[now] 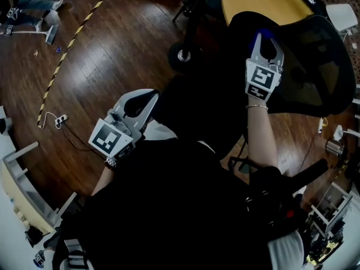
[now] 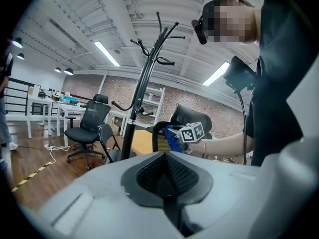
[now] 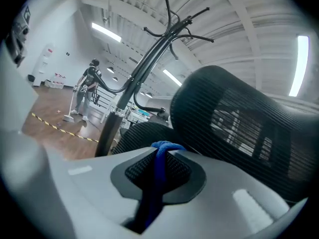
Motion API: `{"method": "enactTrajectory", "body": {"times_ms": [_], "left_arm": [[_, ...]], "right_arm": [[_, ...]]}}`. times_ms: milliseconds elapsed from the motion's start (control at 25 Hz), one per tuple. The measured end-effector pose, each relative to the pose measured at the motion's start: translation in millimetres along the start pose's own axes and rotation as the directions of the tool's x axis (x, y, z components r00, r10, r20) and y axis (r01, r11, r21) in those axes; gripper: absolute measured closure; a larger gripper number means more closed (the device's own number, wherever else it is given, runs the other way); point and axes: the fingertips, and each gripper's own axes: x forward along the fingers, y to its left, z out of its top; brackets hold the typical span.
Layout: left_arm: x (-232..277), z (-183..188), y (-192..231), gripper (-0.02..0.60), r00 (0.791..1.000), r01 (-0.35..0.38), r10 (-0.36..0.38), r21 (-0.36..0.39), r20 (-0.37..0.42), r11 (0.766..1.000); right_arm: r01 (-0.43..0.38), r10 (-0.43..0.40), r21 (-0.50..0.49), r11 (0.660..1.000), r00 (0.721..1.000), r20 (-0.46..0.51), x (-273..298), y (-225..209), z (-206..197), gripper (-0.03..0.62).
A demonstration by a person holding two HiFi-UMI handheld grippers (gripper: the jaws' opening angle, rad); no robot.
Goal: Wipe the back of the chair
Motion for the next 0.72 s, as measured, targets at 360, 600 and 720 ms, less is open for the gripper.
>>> {"method": "enactTrajectory", "body": {"times_ms": [360,600,720], "left_arm": [[-15,3,18,0.577,0.999,-0.030,0.030,0.002,0.032,1.000],[-18,14,-1,0.577,0.999,0.035,-0.036,0.050,0.033,0.998],[-13,11,-24,0.577,0.997,0.072,-0.073,0.062,0.013,0.996]], "right_arm": [[-0.110,0.109,0.027,0.994,0.993,0.038,32,61,29,0.560],[-0.264,0.253,0.132,0.955,0.963,0.092,25,95,41,0.560],[-0.283,0.264,0.167,0.945,0.956,0.125,-14,84,40,0.560]]}}
